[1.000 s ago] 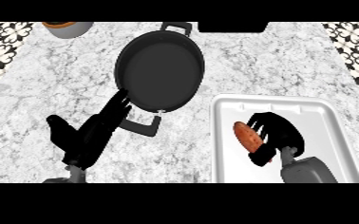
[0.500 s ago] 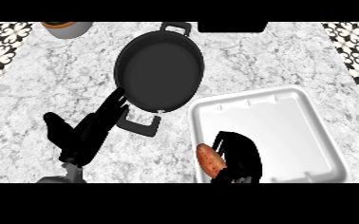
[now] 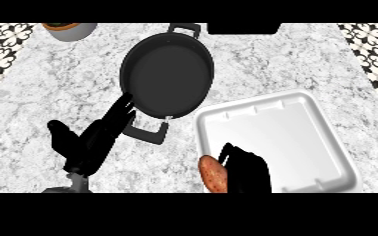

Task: Pick the sweet potato from the tray and place it in the pot

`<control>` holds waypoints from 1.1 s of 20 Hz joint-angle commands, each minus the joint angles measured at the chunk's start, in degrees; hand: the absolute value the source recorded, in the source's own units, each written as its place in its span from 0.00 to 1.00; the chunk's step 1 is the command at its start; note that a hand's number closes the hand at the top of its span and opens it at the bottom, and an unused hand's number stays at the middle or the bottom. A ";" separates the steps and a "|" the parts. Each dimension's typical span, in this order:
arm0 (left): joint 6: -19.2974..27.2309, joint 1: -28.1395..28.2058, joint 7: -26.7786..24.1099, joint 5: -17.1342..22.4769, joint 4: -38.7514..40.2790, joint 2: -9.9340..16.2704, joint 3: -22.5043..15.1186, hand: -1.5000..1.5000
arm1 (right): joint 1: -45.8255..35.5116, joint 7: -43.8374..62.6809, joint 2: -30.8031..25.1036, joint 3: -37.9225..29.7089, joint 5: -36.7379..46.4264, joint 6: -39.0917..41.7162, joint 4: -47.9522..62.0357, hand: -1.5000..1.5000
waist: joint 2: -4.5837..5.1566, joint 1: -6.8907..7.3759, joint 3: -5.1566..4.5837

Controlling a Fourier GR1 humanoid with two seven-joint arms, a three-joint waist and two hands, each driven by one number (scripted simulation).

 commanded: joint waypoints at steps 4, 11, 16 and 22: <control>-0.59 2.11 0.14 0.20 -1.08 -0.40 -0.70 0.50 | -2.87 11.90 1.35 6.76 12.72 1.78 -15.22 1.00 | -0.24 0.10 -0.02; 0.19 -2.37 2.70 0.39 -0.97 -0.55 0.59 0.50 | -18.46 7.04 1.40 -1.51 9.30 19.56 -28.95 1.00 | 0.15 0.37 -0.04; -0.65 0.90 1.80 0.31 -2.86 -0.44 0.11 0.50 | -30.41 17.35 1.41 -0.15 0.96 12.19 -26.50 1.00 | 0.02 1.05 -0.04; -1.65 -3.22 1.32 0.51 2.26 -0.28 1.39 0.50 | -45.74 17.38 1.42 -12.17 -8.65 8.32 -13.46 1.00 | 0.24 1.43 -0.10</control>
